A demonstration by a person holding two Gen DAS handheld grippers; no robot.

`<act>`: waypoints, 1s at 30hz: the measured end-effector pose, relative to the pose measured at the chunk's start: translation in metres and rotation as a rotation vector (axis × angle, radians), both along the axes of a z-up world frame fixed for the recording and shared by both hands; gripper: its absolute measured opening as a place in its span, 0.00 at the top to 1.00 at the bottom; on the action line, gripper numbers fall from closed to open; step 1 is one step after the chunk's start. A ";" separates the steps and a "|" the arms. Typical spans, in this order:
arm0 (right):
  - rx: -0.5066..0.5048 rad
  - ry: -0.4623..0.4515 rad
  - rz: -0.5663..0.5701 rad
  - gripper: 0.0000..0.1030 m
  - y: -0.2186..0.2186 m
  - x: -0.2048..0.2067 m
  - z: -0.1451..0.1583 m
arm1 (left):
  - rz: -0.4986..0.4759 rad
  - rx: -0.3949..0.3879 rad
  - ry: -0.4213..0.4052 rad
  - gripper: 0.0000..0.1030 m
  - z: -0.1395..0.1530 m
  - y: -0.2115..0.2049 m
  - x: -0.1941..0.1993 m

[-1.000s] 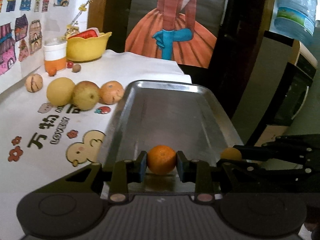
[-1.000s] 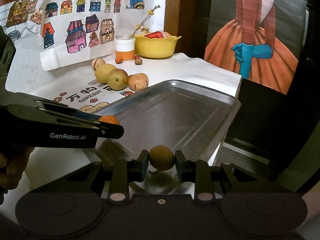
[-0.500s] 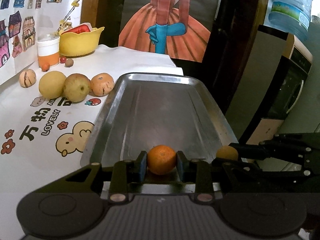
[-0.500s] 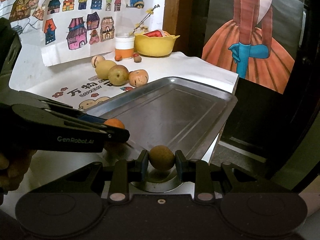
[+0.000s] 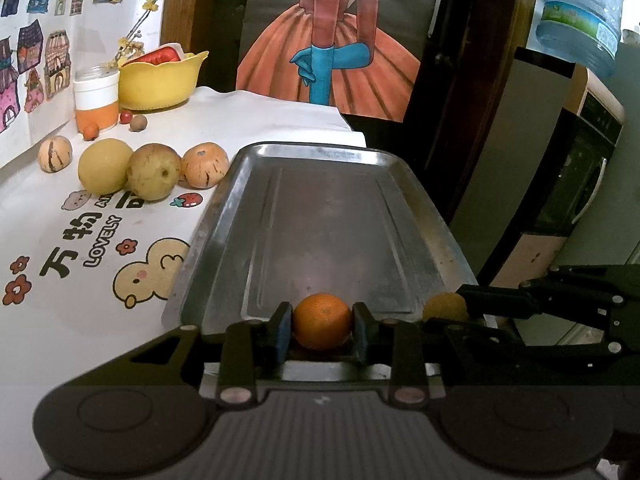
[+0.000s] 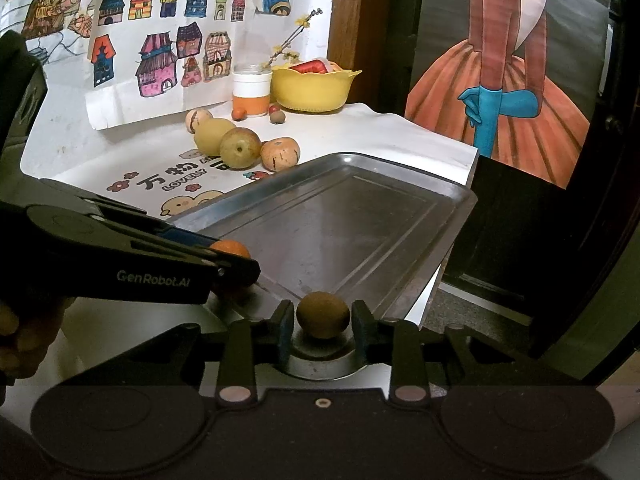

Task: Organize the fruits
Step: 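Carry the orange in the left tool over the metal tray while the right tool carries the kiwi there, then open the left tool to drop the orange into the tray while the right tool releases the kiwi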

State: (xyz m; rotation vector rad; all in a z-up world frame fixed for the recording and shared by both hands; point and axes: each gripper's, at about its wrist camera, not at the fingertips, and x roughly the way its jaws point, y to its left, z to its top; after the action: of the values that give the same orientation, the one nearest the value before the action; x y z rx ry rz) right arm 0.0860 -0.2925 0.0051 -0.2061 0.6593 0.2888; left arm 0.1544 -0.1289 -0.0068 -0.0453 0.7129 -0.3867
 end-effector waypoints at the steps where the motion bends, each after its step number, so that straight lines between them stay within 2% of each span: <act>1: 0.000 0.000 0.000 0.62 0.000 0.000 0.000 | 0.001 -0.002 -0.001 0.67 0.000 0.000 0.000; 5: 0.007 -0.009 0.001 0.52 0.001 -0.001 0.002 | 0.007 -0.014 -0.004 0.62 0.002 0.003 0.000; 6: 0.008 -0.011 0.001 0.49 0.001 -0.001 0.002 | 0.008 -0.017 -0.005 0.58 0.003 0.004 0.000; 7: 0.008 -0.013 0.000 0.48 0.002 -0.001 0.003 | 0.012 -0.020 -0.006 0.50 0.003 0.004 0.000; 9: 0.006 -0.018 -0.004 0.38 0.002 -0.001 0.003 | 0.028 -0.030 -0.011 0.37 0.005 0.006 -0.001; 14: 0.011 -0.024 -0.013 0.25 0.002 -0.001 0.004 | 0.044 -0.062 -0.017 0.31 0.009 0.012 0.000; 21: 0.018 -0.055 -0.018 0.04 0.005 0.000 0.009 | 0.080 -0.083 -0.050 0.14 0.018 0.021 0.001; 25: 0.025 -0.067 -0.019 0.01 0.008 0.002 0.011 | 0.121 -0.078 -0.075 0.06 0.022 0.029 0.001; 30: 0.029 -0.076 -0.010 0.01 0.015 0.008 0.013 | 0.181 -0.074 -0.105 0.00 0.027 0.042 0.002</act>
State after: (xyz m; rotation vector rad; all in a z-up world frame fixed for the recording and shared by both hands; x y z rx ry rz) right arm 0.0944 -0.2774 0.0179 -0.1854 0.5808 0.2796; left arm 0.1566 -0.0866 0.0202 -0.1571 0.5852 -0.2404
